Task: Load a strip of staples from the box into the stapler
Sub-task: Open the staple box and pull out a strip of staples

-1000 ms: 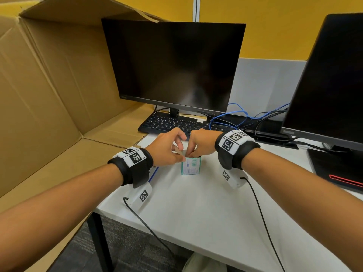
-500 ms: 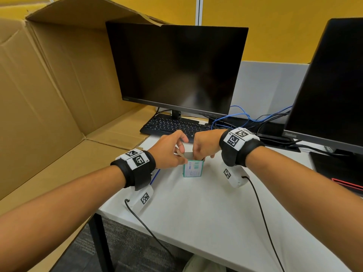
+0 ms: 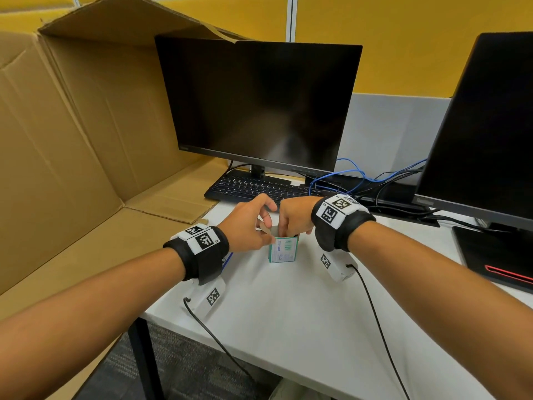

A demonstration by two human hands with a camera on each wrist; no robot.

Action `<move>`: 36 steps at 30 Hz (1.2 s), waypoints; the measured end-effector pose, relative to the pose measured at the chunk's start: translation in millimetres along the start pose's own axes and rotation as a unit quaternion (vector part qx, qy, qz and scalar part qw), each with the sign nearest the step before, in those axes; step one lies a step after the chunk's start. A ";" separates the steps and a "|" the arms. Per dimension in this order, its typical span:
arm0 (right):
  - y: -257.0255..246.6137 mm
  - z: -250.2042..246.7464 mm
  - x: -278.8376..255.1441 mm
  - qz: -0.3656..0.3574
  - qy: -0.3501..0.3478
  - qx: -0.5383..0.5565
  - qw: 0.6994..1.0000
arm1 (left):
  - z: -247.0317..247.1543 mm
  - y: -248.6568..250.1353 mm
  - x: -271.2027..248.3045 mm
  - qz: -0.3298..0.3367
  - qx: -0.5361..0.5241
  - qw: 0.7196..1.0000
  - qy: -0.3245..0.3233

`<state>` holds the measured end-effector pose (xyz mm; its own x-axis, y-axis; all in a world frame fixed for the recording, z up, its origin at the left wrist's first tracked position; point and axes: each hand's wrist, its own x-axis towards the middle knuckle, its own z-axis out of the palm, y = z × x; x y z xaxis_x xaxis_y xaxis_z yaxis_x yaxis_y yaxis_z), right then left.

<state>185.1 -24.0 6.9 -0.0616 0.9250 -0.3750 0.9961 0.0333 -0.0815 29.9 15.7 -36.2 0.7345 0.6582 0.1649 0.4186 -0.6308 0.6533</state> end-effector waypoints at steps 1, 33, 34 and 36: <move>-2.0 0.0 1.3 -0.001 0.008 -0.012 1.000 | 0.0 0.2 -0.2 0.001 0.002 1.000 0.000; 26.0 3.9 -43.4 -0.117 0.384 0.357 0.844 | -3.9 14.0 -0.7 -0.041 0.082 0.996 -0.015; 27.3 2.3 -44.8 -0.112 0.386 0.357 0.843 | -4.1 15.2 -0.9 -0.039 0.085 0.996 -0.010; 29.4 2.1 -47.2 -0.095 0.364 0.348 0.859 | -3.5 17.2 -1.3 -0.035 0.085 0.996 0.000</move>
<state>217.1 -67.4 20.2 0.0892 0.9281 0.3616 0.6773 0.2097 -0.7052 34.3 5.5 -22.5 0.7004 0.7029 0.1237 0.5529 -0.6440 0.5287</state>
